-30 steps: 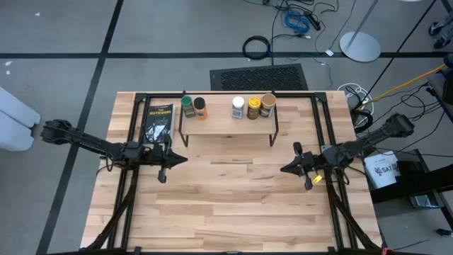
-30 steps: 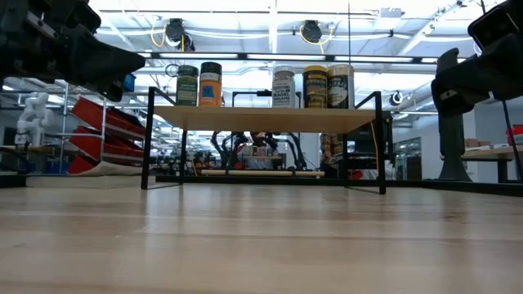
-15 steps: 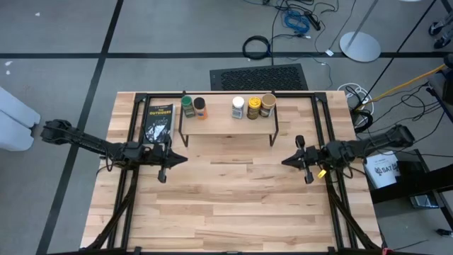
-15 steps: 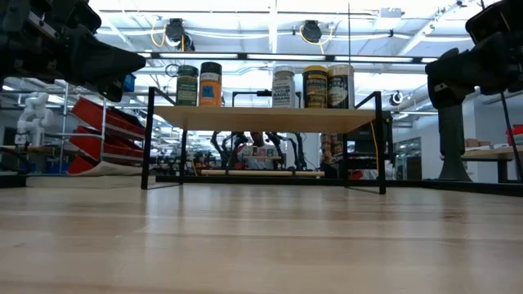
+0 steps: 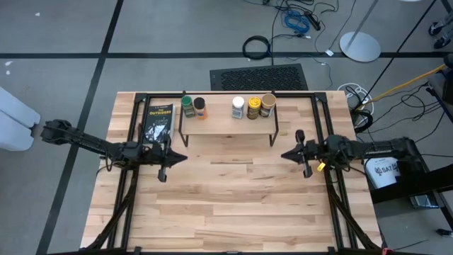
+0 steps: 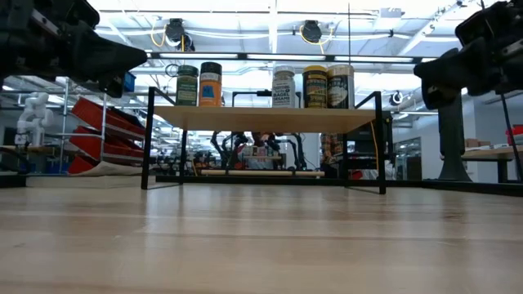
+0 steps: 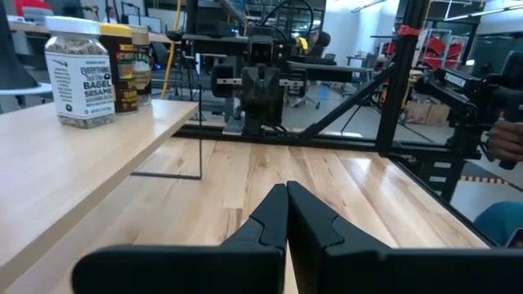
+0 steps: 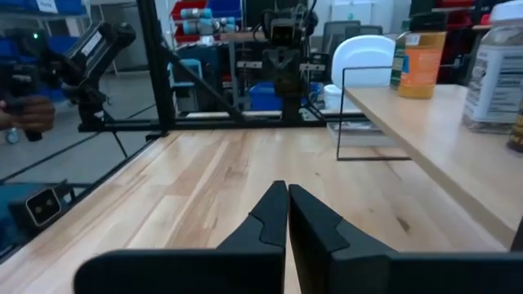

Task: Shelf spices
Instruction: Return to Home Position

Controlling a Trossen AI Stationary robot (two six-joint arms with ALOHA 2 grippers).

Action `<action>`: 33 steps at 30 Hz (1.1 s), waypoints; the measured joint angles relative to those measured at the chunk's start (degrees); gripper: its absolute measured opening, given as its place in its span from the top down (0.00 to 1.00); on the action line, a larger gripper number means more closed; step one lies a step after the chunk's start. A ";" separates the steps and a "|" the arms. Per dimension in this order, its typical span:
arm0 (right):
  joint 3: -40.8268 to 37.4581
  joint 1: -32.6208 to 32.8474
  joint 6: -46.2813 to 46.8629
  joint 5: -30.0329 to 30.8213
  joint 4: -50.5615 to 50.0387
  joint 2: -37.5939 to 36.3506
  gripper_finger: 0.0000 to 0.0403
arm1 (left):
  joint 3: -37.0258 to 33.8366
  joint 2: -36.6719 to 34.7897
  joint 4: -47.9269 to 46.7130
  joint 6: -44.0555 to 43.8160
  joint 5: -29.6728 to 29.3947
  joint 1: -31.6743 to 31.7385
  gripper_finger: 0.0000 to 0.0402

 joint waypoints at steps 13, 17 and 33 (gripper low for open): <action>0.00 -0.33 0.61 3.75 -4.97 -4.47 1.00 | -0.01 -1.83 -3.77 -0.78 -0.54 0.00 0.98; 0.00 -0.32 0.38 3.62 -5.18 -5.19 1.00 | -0.01 -2.25 -3.75 0.25 -1.36 0.00 0.98; 0.00 -0.32 -0.77 3.06 -7.56 -8.22 1.00 | -0.01 -12.18 -10.07 2.70 3.60 0.00 0.98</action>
